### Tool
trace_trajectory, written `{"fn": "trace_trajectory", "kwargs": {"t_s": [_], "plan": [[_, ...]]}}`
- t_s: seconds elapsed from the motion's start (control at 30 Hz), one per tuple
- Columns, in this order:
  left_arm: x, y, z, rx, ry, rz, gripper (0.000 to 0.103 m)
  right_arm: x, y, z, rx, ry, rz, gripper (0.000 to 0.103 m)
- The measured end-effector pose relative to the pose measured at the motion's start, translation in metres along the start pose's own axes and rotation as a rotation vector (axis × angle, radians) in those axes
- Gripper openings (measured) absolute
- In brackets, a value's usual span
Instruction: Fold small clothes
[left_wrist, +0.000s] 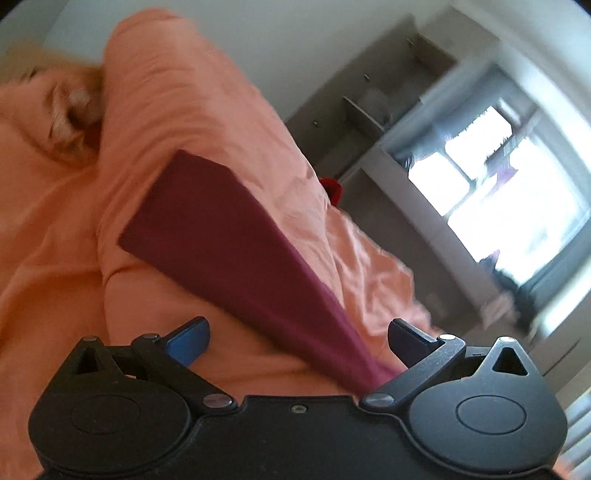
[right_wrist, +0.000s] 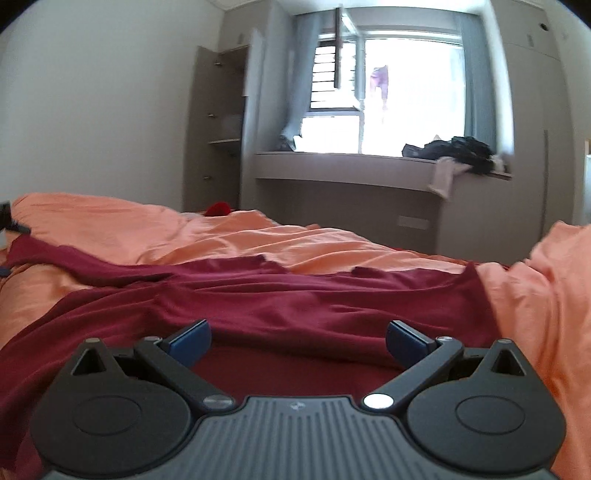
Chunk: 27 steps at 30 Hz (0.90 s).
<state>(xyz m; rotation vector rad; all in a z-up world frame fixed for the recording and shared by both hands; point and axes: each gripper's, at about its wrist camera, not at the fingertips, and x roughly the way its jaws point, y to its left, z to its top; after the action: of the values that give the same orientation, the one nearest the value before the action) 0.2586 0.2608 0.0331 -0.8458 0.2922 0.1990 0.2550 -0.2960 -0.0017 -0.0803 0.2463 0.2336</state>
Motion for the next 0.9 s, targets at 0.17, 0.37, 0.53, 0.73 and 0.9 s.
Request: {"fn": "trace_trajectory", "kwargs": {"t_s": [0.17,0.37,0.53,0.73,0.9], "plan": [[0.001,0.021,0.013,-0.095,-0.060,0.032,0.102,0.001,0.001,-0.009,0.047,0.014,0.030,0.103],[0.013,0.032,0.018,-0.151,-0.097,0.122,0.087,0.006,-0.009,-0.017,0.096,0.038,-0.014,0.103],[0.010,0.023,0.017,-0.123,-0.196,0.176,0.053,0.010,-0.015,-0.021,0.116,0.050,-0.034,0.103],[0.011,-0.005,0.030,0.024,-0.282,0.148,0.008,0.011,-0.016,-0.022,0.119,0.051,-0.039,0.103],[0.003,-0.056,0.033,0.214,-0.347,0.034,0.007,0.010,-0.016,-0.017,0.106,0.026,-0.041,0.103]]}}
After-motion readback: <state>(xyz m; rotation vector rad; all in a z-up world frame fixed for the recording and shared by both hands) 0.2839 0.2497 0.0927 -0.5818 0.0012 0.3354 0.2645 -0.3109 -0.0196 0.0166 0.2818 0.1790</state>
